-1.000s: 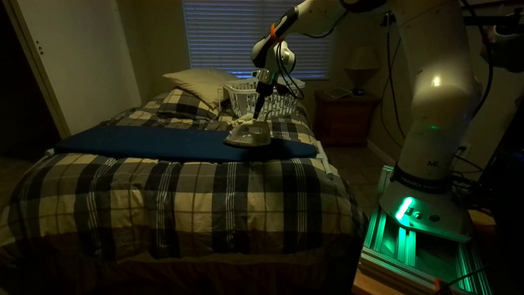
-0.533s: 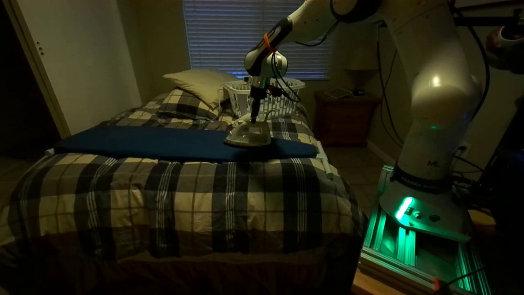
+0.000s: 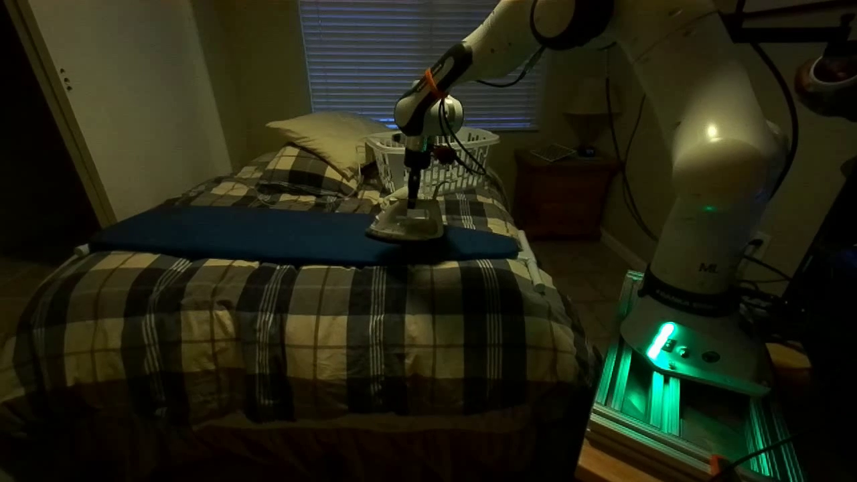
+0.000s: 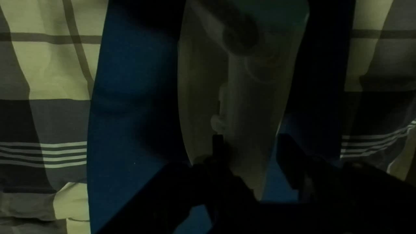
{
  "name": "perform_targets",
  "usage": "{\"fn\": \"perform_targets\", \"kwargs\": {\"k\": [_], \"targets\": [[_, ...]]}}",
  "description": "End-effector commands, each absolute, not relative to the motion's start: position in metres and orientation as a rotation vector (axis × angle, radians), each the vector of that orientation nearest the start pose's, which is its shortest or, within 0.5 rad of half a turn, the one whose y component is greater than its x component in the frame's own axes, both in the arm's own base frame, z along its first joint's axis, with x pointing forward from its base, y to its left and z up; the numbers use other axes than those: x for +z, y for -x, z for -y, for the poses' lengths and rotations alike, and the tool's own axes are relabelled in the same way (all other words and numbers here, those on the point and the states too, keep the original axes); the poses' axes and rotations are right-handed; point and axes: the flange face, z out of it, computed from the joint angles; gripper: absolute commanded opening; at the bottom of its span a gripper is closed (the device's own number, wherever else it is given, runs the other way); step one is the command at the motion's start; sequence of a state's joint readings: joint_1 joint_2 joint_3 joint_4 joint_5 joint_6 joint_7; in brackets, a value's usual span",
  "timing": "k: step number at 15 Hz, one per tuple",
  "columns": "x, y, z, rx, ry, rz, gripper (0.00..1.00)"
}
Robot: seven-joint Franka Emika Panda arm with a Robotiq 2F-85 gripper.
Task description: Turn the iron to the left.
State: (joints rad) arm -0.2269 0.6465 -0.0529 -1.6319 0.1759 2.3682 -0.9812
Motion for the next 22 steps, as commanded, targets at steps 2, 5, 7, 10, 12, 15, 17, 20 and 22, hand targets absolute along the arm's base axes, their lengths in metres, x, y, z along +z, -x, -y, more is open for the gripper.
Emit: {"fn": "perform_targets", "kwargs": {"k": [2, 5, 7, 10, 12, 15, 17, 20, 22], "targets": [[0.245, -0.682, 0.189, -0.182, 3.011, 0.915, 0.12], [0.252, -0.687, 0.191, -0.196, 3.02, 1.134, 0.12], [0.253, -0.69, 0.189, -0.184, 3.0, 1.296, 0.12], [0.254, -0.693, 0.179, -0.229, 2.937, 1.513, 0.12], [0.255, -0.694, 0.168, -0.267, 2.865, 1.651, 0.12], [0.255, -0.692, 0.155, -0.301, 2.727, 1.85, 0.12], [0.256, -0.69, 0.145, -0.314, 2.62, 1.977, 0.12], [0.253, -0.685, 0.138, -0.299, 2.435, 2.163, 0.12], [0.249, -0.681, 0.141, -0.266, 2.312, 2.281, 0.12]]}}
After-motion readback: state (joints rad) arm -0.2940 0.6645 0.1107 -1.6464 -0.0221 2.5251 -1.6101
